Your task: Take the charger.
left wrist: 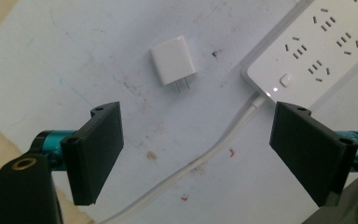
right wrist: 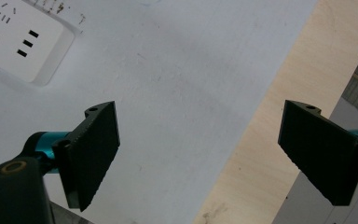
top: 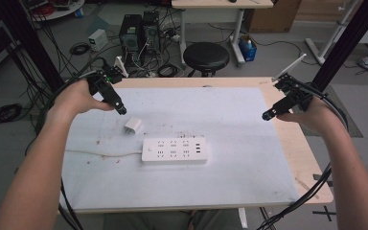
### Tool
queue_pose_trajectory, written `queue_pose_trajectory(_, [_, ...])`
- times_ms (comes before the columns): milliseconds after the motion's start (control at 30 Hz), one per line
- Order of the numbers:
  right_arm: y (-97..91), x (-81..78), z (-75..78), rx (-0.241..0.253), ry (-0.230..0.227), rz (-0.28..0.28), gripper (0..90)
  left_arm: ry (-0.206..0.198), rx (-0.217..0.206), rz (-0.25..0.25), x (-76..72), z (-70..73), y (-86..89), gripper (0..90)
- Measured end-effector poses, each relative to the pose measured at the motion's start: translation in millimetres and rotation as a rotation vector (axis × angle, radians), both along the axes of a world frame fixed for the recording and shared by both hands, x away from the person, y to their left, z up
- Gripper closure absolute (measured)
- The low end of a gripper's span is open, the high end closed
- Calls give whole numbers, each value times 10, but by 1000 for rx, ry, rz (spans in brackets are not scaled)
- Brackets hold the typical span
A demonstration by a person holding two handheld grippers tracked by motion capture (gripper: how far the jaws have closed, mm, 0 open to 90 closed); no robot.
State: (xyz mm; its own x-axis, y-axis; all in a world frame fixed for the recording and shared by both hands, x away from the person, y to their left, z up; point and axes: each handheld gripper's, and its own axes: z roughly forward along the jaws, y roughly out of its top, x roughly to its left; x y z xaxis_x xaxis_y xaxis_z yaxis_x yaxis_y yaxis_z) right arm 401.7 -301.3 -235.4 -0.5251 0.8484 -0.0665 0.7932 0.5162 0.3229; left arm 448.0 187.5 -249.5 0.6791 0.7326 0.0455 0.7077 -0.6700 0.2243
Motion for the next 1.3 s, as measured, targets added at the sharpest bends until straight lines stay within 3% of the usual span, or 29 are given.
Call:
queue_pose_trajectory(233, [-18,11,-39,2,-1,2,120,42,-2,45,196,-285,-148,175])
queue_pose_trajectory(600, [-47,31,-65,-4,-5,11,120,91,5,138,413,-744,-196,173])
queue_pose_trajectory(967, [-58,32,-104,-2,1,8,120,115,35,209,511,-1112,-224,176])
queue_pose_trajectory(1300, [-81,19,-129,-2,0,6,121,136,56,228,555,-1370,-232,179])
